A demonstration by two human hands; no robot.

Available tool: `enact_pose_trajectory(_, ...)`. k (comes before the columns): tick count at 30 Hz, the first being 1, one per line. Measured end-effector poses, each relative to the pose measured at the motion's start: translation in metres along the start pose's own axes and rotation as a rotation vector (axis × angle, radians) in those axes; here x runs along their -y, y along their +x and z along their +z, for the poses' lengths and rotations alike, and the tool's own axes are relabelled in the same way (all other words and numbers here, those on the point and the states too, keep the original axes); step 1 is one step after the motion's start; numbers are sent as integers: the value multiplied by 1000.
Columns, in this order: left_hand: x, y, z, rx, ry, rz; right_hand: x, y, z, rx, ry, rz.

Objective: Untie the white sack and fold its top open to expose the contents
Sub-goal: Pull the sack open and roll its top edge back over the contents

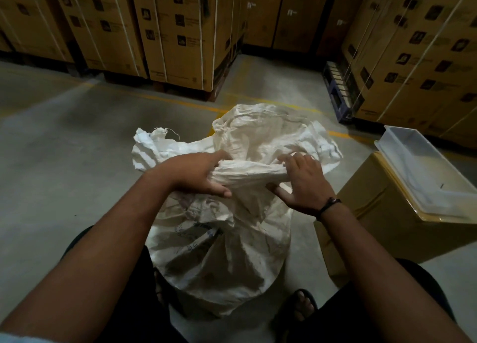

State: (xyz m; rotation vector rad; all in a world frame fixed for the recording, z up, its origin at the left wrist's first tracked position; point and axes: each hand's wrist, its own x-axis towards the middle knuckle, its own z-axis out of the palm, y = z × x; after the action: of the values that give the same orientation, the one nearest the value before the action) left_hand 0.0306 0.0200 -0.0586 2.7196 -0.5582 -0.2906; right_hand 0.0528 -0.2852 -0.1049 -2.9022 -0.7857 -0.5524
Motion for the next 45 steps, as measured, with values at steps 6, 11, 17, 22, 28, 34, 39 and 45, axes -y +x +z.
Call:
enact_pose_trajectory(6,10,-2,-4,84,151,-115,-8,2,5,21,-67,149)
enact_pose_trajectory(11,-11,-1,0,-136,457,-133,-1,2,14,9,-69,323)
enact_pose_trajectory(17,-14,-9,15,-77,418,-27,-11,-4,20,73,-1,230)
enact_pose_trajectory(22,-16,-4,28,-274,234,64,-7,-4,2,42,15,85)
enact_pose_trajectory(28,-24,3,35,-279,299,124,13,-10,-21,126,350,-186)
enact_pose_trajectory(34,-58,4,47,-543,301,360,19,-7,-22,-39,182,-197)
enact_pose_trajectory(39,-56,5,31,-441,214,230,4,-7,-16,-334,-41,-227)
enact_pose_trajectory(45,-21,4,29,-357,357,44,-21,-4,-14,-32,-86,-57)
